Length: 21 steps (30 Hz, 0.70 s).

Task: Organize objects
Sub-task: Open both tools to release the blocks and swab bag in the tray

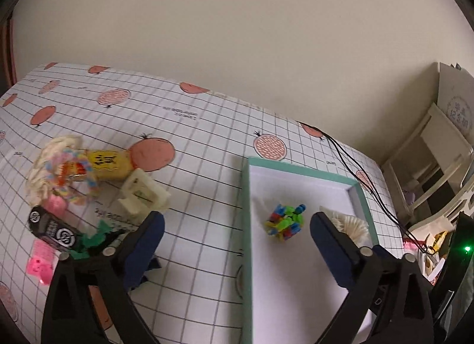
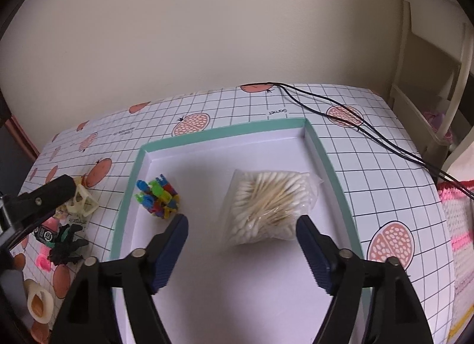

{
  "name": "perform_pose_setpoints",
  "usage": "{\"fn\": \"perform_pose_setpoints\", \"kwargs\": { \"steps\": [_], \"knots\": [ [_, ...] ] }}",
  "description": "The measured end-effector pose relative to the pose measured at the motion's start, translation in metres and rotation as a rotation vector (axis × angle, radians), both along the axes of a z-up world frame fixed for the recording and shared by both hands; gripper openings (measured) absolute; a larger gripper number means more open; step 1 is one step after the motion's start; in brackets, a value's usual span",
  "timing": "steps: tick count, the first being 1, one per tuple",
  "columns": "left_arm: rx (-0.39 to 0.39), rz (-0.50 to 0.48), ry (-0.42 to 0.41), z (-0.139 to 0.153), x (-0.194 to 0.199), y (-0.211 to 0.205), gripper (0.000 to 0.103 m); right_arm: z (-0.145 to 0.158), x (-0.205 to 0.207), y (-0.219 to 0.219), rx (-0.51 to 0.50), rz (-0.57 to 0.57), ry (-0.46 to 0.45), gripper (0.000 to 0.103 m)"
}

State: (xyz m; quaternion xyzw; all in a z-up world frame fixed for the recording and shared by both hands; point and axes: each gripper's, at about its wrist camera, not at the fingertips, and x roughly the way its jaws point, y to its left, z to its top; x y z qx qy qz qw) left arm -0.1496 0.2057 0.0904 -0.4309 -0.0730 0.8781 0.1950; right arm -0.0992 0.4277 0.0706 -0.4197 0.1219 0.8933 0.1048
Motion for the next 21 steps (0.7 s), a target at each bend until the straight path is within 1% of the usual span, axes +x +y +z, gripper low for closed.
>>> {"fn": "perform_pose_setpoints", "kwargs": {
  "steps": [1,3,5,16,21],
  "knots": [
    [-0.001,0.006,0.006,0.001,0.001,-0.002,0.103,0.0,0.0,-0.001,0.002,0.003,-0.001,0.086],
    [-0.005,0.018,0.019,0.003,0.003,-0.008,0.103,0.001,0.001,-0.004,0.003,0.006,0.003,0.097],
    [-0.004,0.024,0.018,0.005,0.004,-0.013,0.103,0.003,0.001,-0.008,0.006,0.011,0.006,0.103],
    [0.01,0.083,0.0,0.008,0.009,-0.045,0.103,0.007,-0.001,-0.021,0.036,-0.014,-0.005,0.103],
    [0.029,0.091,-0.011,0.011,0.008,-0.062,0.103,0.013,0.001,-0.029,0.063,-0.039,-0.004,0.103]
  ]
}}
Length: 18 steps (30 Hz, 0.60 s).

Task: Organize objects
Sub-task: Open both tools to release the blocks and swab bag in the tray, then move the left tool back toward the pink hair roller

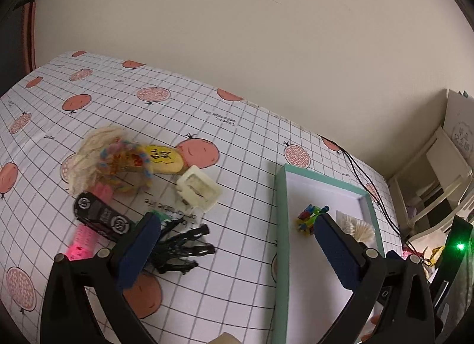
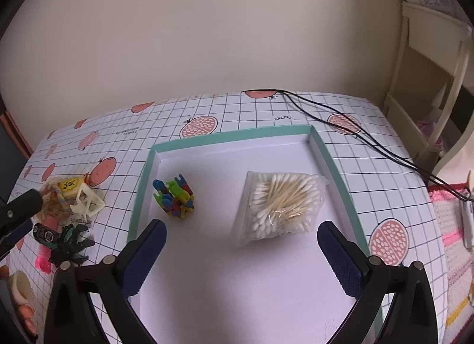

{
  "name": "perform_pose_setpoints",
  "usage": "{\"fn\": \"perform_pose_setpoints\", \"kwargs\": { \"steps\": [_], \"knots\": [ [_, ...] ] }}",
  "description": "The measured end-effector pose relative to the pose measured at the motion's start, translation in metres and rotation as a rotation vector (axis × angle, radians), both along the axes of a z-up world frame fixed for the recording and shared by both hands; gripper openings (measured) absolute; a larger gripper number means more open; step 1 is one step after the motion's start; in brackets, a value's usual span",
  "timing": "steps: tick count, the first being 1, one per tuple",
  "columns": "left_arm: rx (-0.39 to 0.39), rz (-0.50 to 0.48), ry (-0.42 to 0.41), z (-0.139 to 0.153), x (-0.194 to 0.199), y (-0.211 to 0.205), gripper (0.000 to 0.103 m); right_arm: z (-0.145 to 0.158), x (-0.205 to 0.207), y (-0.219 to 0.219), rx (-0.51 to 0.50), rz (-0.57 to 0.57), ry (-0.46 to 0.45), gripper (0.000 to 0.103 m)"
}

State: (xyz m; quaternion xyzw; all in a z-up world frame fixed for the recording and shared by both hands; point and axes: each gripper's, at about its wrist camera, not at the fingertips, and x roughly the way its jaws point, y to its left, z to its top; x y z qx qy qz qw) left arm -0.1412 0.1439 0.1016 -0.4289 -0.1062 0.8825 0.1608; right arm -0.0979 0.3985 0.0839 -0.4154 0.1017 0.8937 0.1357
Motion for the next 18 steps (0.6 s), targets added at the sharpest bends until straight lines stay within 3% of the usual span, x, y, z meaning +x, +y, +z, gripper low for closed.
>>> {"fn": "perform_pose_setpoints", "kwargs": {
  "steps": [6,13,18],
  "knots": [
    [0.014,0.024,-0.004,0.004,-0.004,-0.025,0.103,0.002,0.0,-0.008,-0.038,0.021,0.0,0.103],
    [0.043,0.087,-0.018,0.001,-0.012,-0.063,0.103,0.004,-0.007,-0.034,0.0,0.065,-0.003,0.103],
    [0.025,0.136,0.002,0.004,-0.016,-0.089,0.103,0.006,-0.014,-0.05,-0.025,0.095,-0.006,0.103]
  ]
}}
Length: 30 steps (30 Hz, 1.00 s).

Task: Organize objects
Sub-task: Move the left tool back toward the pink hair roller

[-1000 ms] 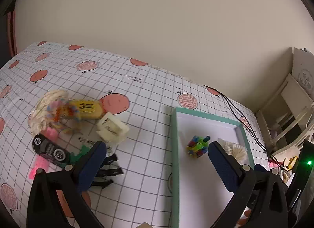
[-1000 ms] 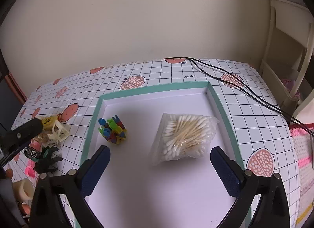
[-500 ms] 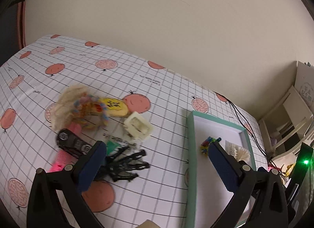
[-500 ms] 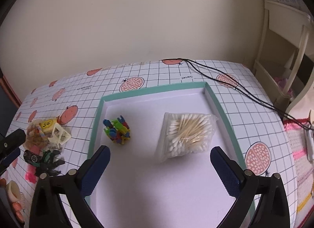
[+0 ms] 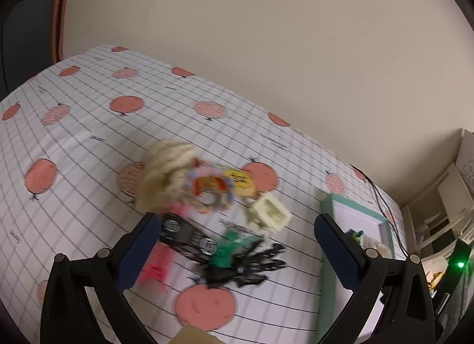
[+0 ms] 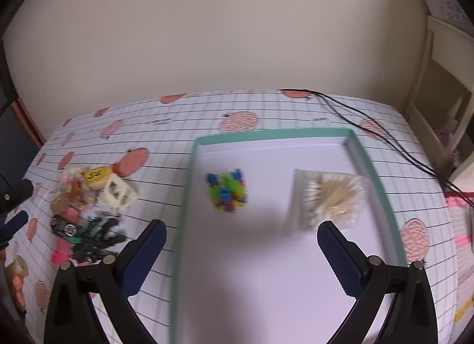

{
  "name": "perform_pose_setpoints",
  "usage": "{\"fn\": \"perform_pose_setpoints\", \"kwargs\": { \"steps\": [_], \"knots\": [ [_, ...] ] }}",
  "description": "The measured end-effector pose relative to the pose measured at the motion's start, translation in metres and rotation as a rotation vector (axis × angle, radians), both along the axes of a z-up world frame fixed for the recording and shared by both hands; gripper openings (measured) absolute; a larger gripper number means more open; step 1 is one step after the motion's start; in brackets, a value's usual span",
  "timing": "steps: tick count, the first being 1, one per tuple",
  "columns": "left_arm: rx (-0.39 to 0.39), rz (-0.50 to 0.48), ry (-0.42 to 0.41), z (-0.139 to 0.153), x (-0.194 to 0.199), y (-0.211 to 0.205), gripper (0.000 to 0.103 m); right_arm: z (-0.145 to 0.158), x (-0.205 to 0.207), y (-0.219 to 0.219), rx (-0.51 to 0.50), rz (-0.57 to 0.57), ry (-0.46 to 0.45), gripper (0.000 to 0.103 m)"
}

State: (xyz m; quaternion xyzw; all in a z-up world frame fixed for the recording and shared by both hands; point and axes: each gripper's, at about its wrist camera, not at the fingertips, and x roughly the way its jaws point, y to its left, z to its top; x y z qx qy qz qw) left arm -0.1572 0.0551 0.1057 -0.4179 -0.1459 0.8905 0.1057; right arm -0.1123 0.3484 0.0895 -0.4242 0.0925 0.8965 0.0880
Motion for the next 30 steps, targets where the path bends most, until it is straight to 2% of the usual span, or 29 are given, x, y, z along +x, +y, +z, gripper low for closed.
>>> {"fn": "perform_pose_setpoints", "kwargs": {
  "steps": [7,11,21,30],
  "knots": [
    [0.004,0.066,-0.031,-0.007,-0.005,-0.033,0.103,0.013,-0.006,-0.034,-0.041,0.081,0.047,0.103],
    [-0.004,0.09,-0.047,-0.011,-0.006,-0.045,0.103,0.013,-0.013,-0.06,-0.053,0.142,0.042,0.101],
    [-0.035,0.123,-0.088,-0.025,-0.008,-0.065,0.103,-0.015,-0.028,-0.118,-0.064,0.242,-0.055,0.089],
    [-0.093,0.098,-0.171,-0.046,-0.014,-0.066,0.103,-0.037,-0.039,-0.148,-0.082,0.289,-0.117,0.088]
  ]
}}
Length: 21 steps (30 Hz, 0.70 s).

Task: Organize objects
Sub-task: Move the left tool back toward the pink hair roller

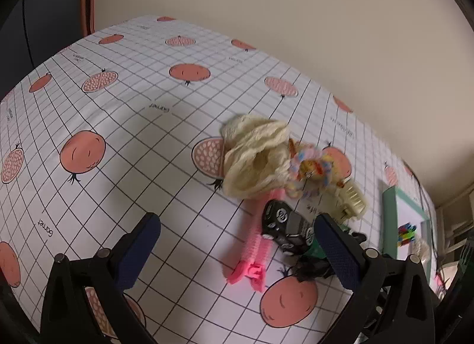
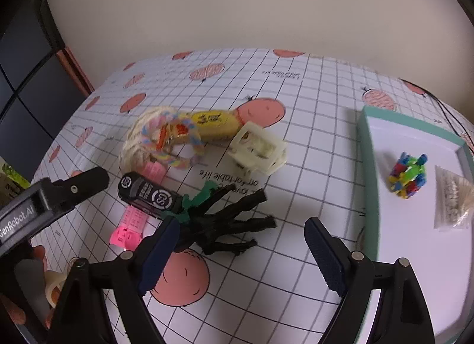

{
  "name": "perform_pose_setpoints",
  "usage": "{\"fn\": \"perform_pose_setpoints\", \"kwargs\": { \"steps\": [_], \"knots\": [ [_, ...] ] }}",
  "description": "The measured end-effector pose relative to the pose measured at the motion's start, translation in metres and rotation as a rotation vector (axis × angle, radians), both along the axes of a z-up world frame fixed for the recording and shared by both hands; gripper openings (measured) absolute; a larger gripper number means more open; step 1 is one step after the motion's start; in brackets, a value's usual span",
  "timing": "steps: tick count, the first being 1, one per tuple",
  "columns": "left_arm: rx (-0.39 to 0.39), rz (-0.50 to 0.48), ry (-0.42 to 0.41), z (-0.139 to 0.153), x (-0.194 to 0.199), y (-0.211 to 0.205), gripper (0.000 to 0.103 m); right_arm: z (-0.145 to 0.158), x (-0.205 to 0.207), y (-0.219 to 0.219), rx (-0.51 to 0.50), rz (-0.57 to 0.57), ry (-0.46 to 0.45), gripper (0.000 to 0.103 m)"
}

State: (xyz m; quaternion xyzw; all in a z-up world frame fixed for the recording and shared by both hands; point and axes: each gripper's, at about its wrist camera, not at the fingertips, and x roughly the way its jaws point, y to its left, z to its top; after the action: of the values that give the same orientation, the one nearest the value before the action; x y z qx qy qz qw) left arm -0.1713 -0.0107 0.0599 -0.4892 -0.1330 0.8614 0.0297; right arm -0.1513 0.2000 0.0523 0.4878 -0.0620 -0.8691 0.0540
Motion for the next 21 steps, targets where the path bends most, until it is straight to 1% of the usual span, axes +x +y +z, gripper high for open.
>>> {"fn": "perform_pose_setpoints", "kwargs": {
  "steps": [3,7,9,13,14,17,19,21],
  "knots": [
    [-0.021,-0.004,-0.043,-0.007,-0.001,0.001,0.103,-0.005,-0.002,-0.003,-0.009,0.005,-0.014,0.088],
    [-0.037,-0.002,-0.078,-0.013,0.0,0.002,0.103,-0.012,-0.005,-0.007,-0.024,0.001,-0.035,0.088],
    [-0.042,-0.008,-0.086,-0.015,0.0,0.004,0.103,-0.015,-0.007,-0.01,-0.024,0.004,-0.042,0.088],
    [-0.084,-0.028,-0.097,-0.019,-0.001,0.01,0.103,-0.019,-0.009,-0.013,-0.041,0.006,-0.045,0.088],
    [-0.088,-0.032,-0.104,-0.021,-0.001,0.011,0.103,-0.02,-0.01,-0.013,-0.05,0.005,-0.046,0.088],
    [-0.062,-0.015,-0.115,-0.024,-0.002,0.008,0.102,-0.021,-0.011,-0.014,-0.072,0.0,-0.048,0.088],
    [-0.055,-0.014,-0.117,-0.024,-0.003,0.008,0.102,-0.02,-0.01,-0.015,-0.076,0.008,-0.038,0.082],
    [-0.05,-0.008,-0.115,-0.023,-0.003,0.007,0.102,-0.018,-0.009,-0.016,-0.093,0.012,-0.029,0.068]
  ]
}}
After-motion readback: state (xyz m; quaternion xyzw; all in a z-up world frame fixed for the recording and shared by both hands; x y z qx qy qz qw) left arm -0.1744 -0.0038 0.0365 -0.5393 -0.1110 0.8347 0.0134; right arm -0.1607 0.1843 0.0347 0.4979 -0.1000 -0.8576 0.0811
